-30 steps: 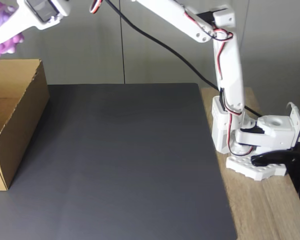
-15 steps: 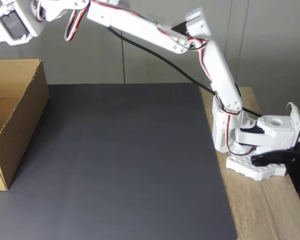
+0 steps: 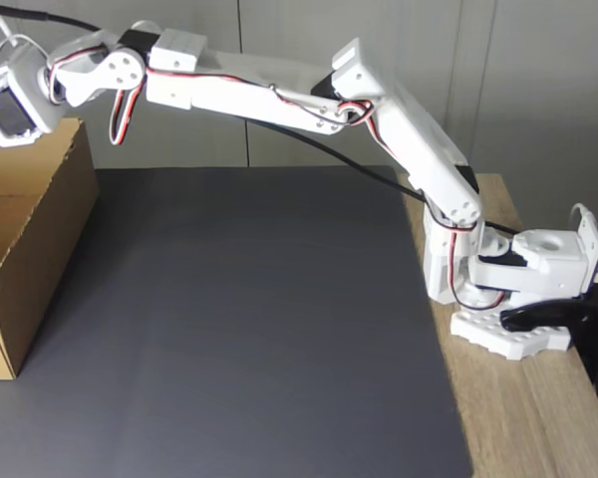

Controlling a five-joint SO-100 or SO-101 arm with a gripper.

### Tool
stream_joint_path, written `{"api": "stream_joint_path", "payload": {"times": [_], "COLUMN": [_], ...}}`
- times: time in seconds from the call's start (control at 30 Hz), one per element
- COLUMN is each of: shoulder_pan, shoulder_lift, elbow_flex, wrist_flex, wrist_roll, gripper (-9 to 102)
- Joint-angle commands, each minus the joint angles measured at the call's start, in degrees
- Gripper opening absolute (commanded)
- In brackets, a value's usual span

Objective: Grasp a ball and put it in the box.

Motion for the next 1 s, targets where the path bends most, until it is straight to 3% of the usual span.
{"api": "stream_joint_path", "payload": {"times": [0.0, 0.3, 0.43, 0.77, 0.87, 0.97], "shoulder_pan": [0.5, 0.1, -0.3, -0.9, -1.2, -1.3], "shoulder_lift": [0.8, -0.1, -0.1, 1.5, 3.5, 6.1], "elbow_flex": [-3.3, -3.7, -3.7, -3.7, -3.7, -3.7], "wrist_flex": [-2.7, -3.4, -3.4, -0.5, 5.8, 14.1], "wrist_roll": [0.1, -1.0, -1.1, -1.1, -0.5, -1.1], "gripper": [21, 39, 42, 38, 25, 21]}}
